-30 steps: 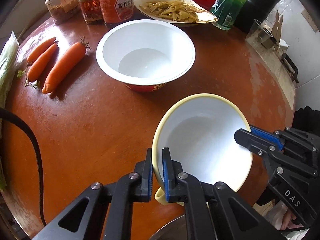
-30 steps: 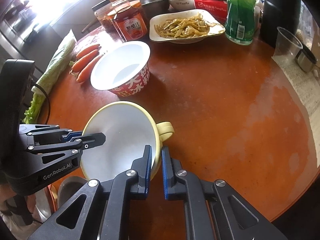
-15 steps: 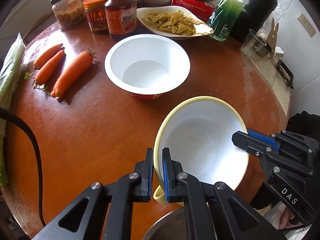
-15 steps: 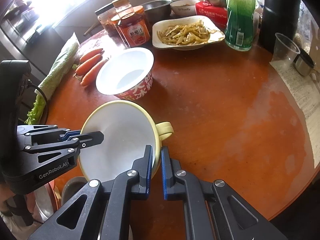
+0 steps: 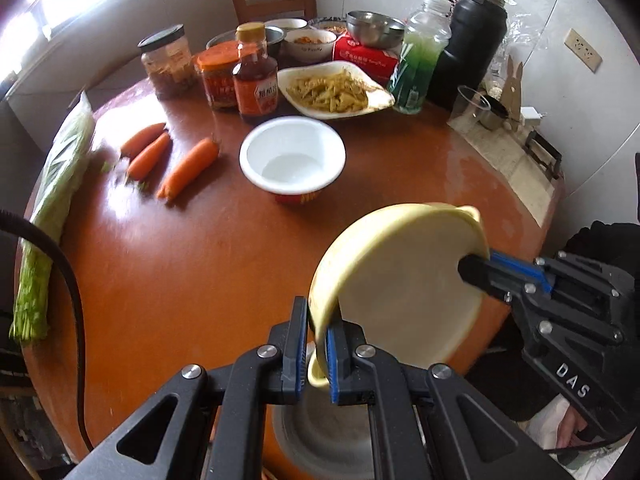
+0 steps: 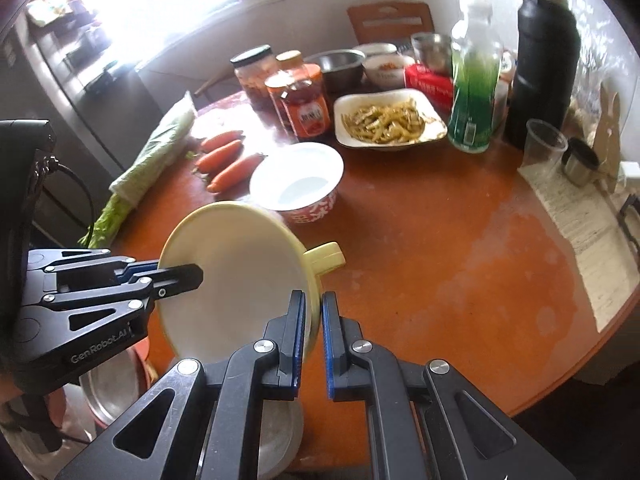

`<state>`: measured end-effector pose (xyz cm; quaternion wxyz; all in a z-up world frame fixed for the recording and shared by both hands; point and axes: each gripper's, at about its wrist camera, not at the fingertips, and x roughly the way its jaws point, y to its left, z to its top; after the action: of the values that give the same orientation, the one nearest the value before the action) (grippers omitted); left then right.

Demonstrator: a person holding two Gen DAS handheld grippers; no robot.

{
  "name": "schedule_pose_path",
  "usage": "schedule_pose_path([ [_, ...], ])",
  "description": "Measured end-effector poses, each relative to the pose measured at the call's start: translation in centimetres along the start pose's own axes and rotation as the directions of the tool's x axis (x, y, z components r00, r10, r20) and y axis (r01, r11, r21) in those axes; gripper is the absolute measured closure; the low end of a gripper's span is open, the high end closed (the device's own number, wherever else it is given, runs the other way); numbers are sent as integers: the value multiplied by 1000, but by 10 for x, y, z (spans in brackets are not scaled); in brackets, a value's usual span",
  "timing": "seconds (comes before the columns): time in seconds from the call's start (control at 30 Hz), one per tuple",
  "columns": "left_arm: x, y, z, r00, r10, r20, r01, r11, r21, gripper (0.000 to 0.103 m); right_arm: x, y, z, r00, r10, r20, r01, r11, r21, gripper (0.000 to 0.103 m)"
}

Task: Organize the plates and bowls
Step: 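Lift the yellow bowl and lower it into the steel bowl, then open the left gripper and withdraw it from the yellow bowl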

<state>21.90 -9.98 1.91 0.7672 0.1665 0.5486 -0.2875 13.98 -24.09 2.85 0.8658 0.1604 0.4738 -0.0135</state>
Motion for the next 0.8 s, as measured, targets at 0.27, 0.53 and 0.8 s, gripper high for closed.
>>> schedule_pose_path([
  [0.27,0,2,-51,998,26,-54,-29,998,-49,94,0,22,-37,998,10,-55,-12,999,-33,94],
  [0.53,8,9,-83,994,42,-105,-50,996,-72,94,11,43,-65,992,20,-123,-32,995,-93,94],
  [0.8,27,8,-83,989,-1,-150,-11,997,-78,94,24,36,-72,985,-5,-174,-12,995,-96,94],
])
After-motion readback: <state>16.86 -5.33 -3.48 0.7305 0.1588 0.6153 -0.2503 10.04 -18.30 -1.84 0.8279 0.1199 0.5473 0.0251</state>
